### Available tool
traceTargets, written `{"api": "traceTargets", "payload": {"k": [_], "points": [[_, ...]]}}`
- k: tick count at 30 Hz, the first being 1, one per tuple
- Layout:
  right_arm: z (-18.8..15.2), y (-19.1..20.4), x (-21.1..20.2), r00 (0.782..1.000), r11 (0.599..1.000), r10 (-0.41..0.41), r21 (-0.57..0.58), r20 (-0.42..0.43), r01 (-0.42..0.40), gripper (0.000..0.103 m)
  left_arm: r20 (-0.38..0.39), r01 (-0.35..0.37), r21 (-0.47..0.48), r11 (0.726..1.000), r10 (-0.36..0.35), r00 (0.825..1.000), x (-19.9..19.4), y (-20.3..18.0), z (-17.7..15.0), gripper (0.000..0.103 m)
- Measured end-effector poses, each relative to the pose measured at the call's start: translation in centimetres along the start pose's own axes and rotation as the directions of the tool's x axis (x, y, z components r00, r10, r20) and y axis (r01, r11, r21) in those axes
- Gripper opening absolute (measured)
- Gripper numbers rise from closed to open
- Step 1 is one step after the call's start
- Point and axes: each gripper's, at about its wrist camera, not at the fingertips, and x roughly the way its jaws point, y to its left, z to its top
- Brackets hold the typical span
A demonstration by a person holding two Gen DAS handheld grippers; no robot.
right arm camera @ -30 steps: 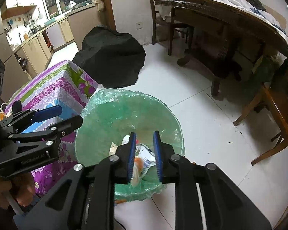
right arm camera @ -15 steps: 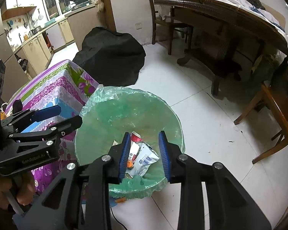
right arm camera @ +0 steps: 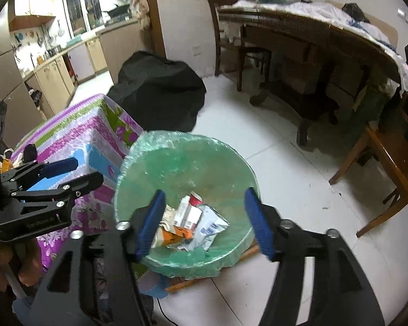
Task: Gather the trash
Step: 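Grasp the white cloth with the left tool while the right tool grasps the blue medicine box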
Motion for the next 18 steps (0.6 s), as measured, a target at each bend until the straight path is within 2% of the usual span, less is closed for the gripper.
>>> {"api": "traceTargets", "payload": {"k": [4, 8, 13, 18], "points": [[-1.1, 2.6, -2.3, 0.994, 0.999, 0.019, -0.042, 0.111, -0.014, 0.076, 0.047, -0.026, 0.012, 1.0, 0.025, 0.999, -3.1, 2.5, -1.9, 0.068], [-2.2, 6.4, -4.0, 0.979, 0.992, 0.09, -0.102, 0.181, -0.072, 0.082, 0.085, -0.063, -0.037, 0.997, 0.066, 0.994, -7.1, 7.7, -4.9, 0.072], [-3.0, 11.1, -4.1, 0.964, 0.971, 0.196, -0.171, 0.177, -0.165, 0.086, 0.092, -0.153, -0.142, 0.978, 0.167, 0.982, -11.2, 15.1, -9.4, 0.072], [-3.9, 15.6, -3.0, 0.954, 0.943, 0.271, -0.234, 0.13, -0.236, 0.086, 0.077, -0.224, -0.271, 0.936, 0.253, 0.964, -15.5, 22.7, -14.1, 0.072]]}}
